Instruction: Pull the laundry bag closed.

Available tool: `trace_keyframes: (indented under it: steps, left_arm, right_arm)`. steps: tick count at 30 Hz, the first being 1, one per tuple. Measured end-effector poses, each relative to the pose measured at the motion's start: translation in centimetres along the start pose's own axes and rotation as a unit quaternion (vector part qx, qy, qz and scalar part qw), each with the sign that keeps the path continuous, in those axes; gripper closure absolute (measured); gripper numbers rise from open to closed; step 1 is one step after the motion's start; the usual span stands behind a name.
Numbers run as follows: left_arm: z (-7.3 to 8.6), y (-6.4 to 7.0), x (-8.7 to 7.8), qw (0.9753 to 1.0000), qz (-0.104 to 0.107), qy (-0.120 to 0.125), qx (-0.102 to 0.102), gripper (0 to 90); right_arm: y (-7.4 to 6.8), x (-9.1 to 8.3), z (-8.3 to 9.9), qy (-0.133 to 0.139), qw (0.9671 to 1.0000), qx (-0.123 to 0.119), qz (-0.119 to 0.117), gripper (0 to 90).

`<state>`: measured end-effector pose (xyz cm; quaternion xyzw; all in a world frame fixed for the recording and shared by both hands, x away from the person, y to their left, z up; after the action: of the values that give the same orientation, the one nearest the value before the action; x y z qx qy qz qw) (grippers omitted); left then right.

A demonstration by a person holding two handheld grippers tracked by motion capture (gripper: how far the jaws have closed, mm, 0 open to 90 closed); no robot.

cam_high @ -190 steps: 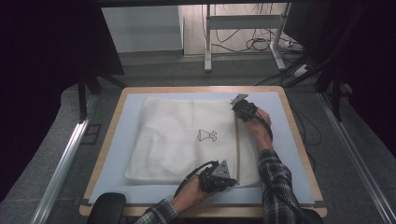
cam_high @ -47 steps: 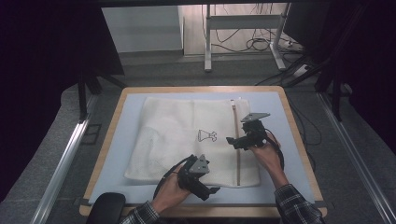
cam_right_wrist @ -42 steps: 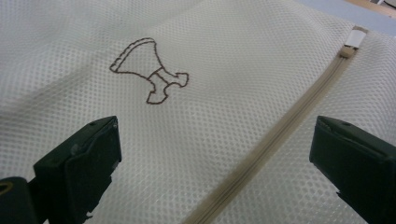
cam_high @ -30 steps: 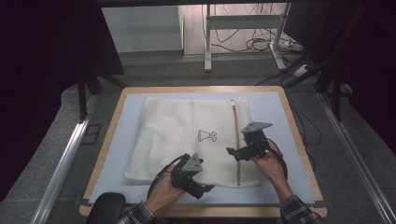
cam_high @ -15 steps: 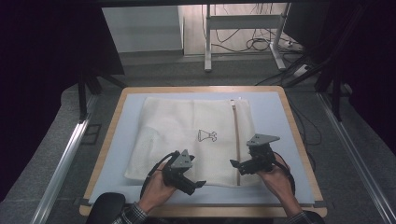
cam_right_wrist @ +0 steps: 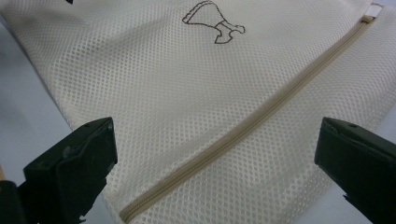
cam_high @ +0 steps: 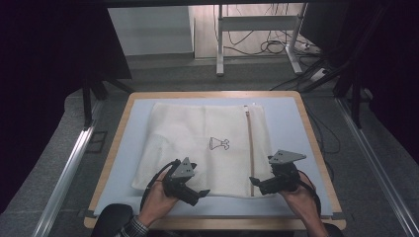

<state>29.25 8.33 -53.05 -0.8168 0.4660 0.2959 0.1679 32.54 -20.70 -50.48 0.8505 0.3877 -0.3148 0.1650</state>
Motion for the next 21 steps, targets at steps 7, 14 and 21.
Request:
trace_keyframes:
  steps: [7,14,21]
  left_arm:
    - [0.6,-0.5,-0.9,0.9999,-0.009,0.0,-0.007,3.1]
    - [1.2,-0.8,-2.0,0.9997,-0.02,0.003,-0.014,3.0]
    - [2.2,-1.4,-3.5,0.9989,-0.037,0.011,-0.027,3.0]
  right_arm:
    - [-0.2,-0.7,0.5,0.003,1.0,-0.006,0.005,0.0]
    - [-0.4,-1.7,1.3,0.003,0.9999,-0.008,0.014,0.0]
    - [-0.3,-2.9,2.2,0.007,0.9997,0.0,0.023,0.0]
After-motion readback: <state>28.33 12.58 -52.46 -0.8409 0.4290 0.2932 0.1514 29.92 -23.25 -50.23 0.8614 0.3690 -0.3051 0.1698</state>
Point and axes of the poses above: each handheld gripper's, and its own axes: x roughly forward along the jaws, z roughly out of its underside, y roughly to its right, the point moved 4 cm from there along x, roughly forward along the jaws, and after that the axes turned 2 degrees about -y, right-handed, at the moved point
